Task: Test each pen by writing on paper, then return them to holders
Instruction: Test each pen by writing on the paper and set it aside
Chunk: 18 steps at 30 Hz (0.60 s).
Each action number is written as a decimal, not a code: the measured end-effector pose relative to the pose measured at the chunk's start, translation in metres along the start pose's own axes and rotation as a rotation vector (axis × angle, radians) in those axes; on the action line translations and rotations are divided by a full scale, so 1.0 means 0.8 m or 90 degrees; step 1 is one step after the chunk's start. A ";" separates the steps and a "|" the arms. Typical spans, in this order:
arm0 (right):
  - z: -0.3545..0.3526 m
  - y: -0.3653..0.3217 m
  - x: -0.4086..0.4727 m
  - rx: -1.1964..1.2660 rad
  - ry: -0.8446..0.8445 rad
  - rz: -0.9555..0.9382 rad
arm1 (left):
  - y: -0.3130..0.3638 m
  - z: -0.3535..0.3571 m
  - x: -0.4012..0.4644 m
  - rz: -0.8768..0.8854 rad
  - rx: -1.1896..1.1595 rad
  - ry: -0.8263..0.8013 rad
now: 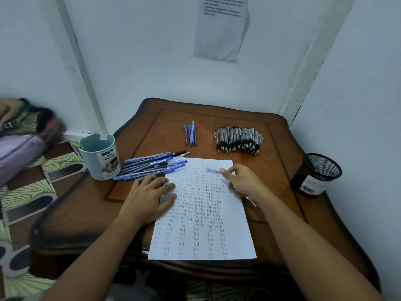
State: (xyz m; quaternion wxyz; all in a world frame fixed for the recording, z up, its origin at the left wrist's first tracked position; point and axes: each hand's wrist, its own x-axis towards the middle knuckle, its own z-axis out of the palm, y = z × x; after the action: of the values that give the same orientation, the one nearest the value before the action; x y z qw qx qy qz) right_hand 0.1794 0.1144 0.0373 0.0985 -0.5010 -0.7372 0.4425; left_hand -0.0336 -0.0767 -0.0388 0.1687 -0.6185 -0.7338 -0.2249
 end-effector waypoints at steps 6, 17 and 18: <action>-0.007 0.009 -0.024 0.441 -0.145 -0.011 | -0.004 0.003 -0.001 -0.001 -0.012 0.002; 0.015 0.049 -0.045 0.563 -0.112 -0.113 | -0.003 0.004 -0.001 -0.003 -0.011 -0.005; 0.018 0.050 -0.045 0.557 -0.090 -0.126 | -0.003 0.004 -0.001 -0.003 -0.011 -0.003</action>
State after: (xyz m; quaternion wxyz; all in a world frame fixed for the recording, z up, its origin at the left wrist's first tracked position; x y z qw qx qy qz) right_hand 0.2146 0.0811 0.0097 0.2921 -0.3083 -0.5302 0.7338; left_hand -0.0356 -0.0762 -0.0422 0.1611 -0.6188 -0.7337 -0.2298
